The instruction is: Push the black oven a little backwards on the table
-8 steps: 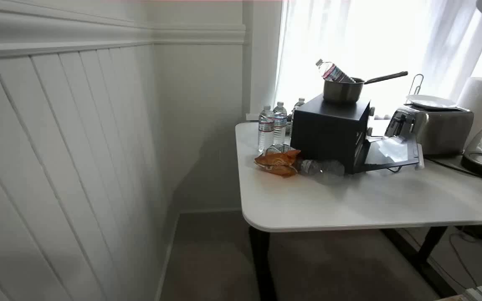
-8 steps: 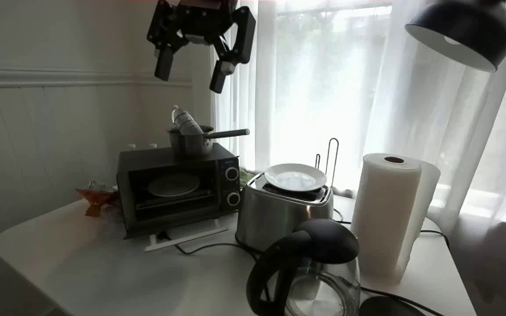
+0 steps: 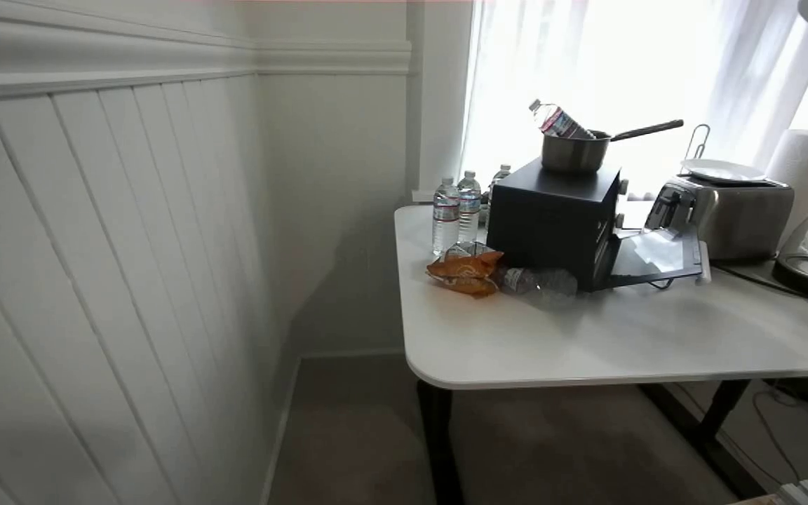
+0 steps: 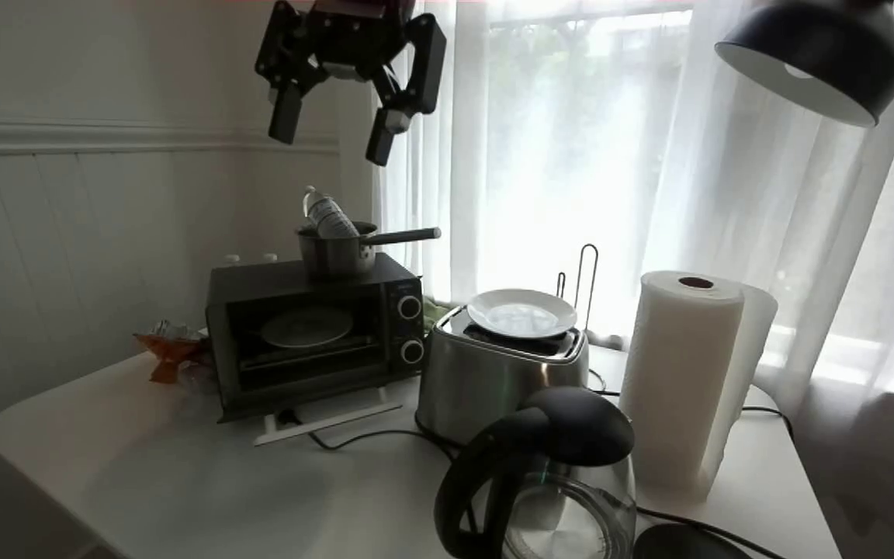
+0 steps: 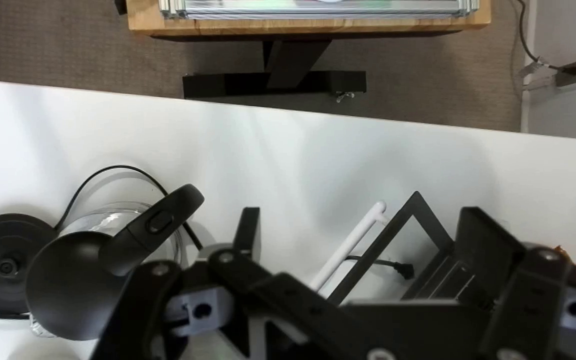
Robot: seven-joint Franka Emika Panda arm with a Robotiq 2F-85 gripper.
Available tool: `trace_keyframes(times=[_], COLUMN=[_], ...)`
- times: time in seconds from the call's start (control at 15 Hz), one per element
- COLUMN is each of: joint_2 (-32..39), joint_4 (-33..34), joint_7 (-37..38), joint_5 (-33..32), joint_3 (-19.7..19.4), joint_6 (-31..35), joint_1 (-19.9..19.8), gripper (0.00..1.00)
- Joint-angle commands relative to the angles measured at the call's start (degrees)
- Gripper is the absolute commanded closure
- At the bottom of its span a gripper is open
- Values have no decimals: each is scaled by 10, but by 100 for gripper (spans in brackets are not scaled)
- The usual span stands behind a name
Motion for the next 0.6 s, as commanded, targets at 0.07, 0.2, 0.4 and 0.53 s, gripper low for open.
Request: trace_keyframes(times=[0.07,0.2,0.4,0.53], joint_2=[-19,-24,-20,-11], joint_4=[-63,-96,-151,-181], joint_7=[3,3,-7,-20], joint_5=[10,18,25,21], joint_3=[65,99,145,171], joint_6=[12,21,82,144], joint_1=[36,62,107,136], gripper=[0,0,0,0])
